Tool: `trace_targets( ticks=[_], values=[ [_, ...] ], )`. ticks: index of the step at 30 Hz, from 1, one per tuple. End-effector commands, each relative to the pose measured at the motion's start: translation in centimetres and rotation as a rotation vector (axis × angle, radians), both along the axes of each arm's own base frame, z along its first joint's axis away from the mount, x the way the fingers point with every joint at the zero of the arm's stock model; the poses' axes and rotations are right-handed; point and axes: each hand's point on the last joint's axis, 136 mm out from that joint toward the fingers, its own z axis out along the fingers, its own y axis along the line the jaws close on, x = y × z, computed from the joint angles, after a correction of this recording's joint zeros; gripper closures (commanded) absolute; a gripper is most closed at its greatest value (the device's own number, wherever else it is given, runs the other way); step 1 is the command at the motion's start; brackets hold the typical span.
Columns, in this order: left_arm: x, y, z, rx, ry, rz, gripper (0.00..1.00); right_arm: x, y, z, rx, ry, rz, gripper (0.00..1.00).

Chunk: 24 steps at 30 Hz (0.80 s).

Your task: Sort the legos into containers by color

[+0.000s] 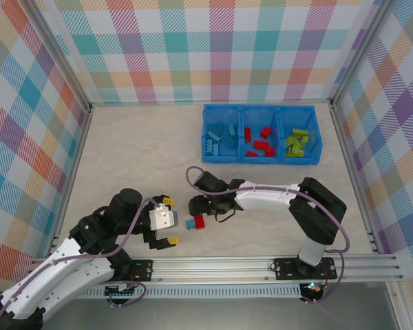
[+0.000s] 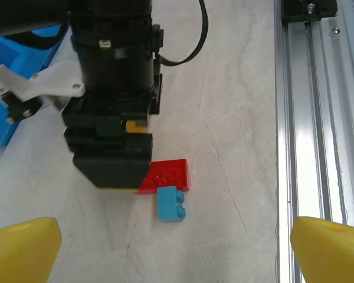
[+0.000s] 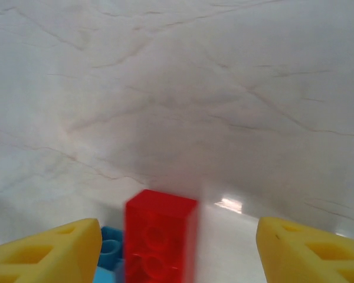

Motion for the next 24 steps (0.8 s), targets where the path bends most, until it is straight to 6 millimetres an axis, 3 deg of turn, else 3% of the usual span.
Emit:
trace_targets(
  ticks=[1, 8, 15, 19, 24],
  values=[
    [-0.3, -0.3, 0.1, -0.013, -0.010, -0.039, 0.00, 0.1, 1.0, -0.1, 0.008, 0.001, -0.028, 0.32],
    [-0.3, -0.3, 0.2, -0.017, -0.019, -0.038, 0.00, -0.6, 0.6, -1.8, -0.094, -0.005, -0.021, 0.42],
    [-0.4, -0.1, -0.1, -0.013, -0.020, -0.042, 0.00, -0.1, -1.3, -2.7, -0.190, -0.058, -0.043, 0.54],
    [-0.5, -0.2, 0.0, -0.021, -0.017, -0.045, 0.00, 0.2, -1.3, -2.0, -0.107, -0.064, -0.068, 0.67],
    [-0.4, -0.2, 0.1, -0.025, -0.021, -0.039, 0.00, 2.0, -3.7, 0.0, -0.023, -0.099, -0.157, 0.72]
  ],
)
